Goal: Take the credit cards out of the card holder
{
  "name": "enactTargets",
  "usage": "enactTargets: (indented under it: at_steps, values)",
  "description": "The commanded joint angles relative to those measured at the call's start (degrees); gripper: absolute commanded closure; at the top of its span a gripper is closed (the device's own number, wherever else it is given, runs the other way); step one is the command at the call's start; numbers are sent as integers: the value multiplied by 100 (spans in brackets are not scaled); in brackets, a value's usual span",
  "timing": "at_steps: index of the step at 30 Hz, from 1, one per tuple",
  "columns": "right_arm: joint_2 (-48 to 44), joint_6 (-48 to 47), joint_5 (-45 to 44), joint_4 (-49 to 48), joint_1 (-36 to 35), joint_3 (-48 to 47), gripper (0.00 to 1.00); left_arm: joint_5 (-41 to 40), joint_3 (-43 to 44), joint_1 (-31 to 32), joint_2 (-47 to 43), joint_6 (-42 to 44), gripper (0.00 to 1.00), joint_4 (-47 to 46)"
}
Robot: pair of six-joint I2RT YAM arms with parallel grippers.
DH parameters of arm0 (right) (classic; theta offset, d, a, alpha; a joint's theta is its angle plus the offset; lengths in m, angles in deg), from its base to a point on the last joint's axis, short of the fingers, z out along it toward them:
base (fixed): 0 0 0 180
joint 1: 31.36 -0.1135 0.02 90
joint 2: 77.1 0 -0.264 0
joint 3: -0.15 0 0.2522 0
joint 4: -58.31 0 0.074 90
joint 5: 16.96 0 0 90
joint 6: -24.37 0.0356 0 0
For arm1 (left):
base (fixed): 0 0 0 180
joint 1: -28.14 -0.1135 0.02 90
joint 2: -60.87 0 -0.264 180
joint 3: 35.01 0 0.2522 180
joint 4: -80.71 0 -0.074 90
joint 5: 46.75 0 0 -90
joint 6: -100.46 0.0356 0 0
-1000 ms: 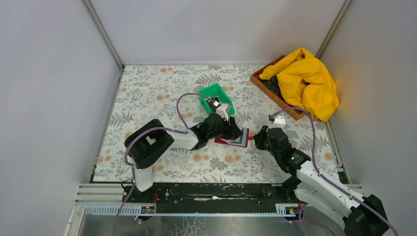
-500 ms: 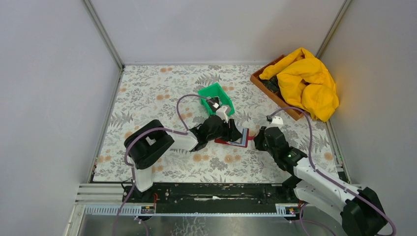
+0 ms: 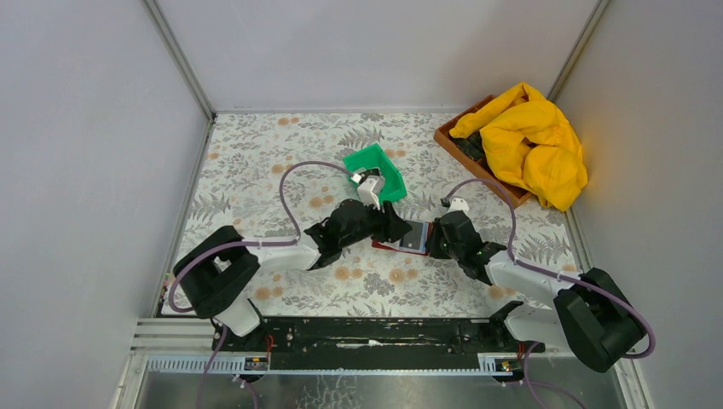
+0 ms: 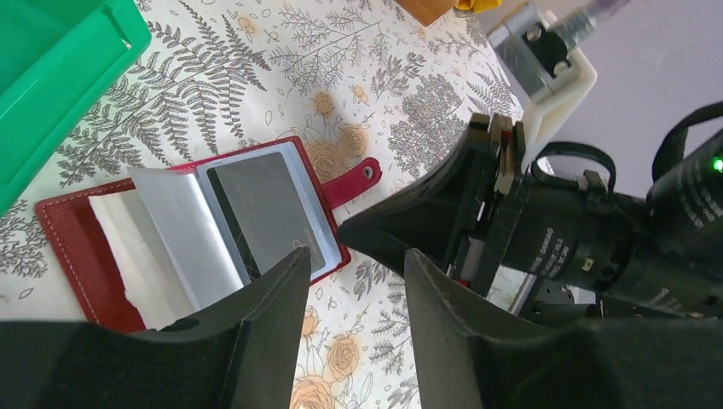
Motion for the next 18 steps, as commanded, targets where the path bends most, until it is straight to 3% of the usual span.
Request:
enactTargets:
  at_steps: [1, 5, 7, 11, 18]
  values:
    - [-45, -63, 36, -432, 29, -362, 86, -160, -227, 53, -457, 138, 49, -59]
    - [-157, -88, -6, -546, 29, -362, 88, 32, -59, 88, -303, 208, 58, 5]
    - [-99, -115, 10, -646, 29, -409, 88, 75, -33, 83, -49, 153, 72, -214]
    - [433, -79, 153, -839, 228, -582, 100, 469, 45, -18, 627, -29, 97, -668]
    - [991, 41, 379, -1141, 352, -561, 100, 696, 39, -226, 1089, -184, 100, -1000]
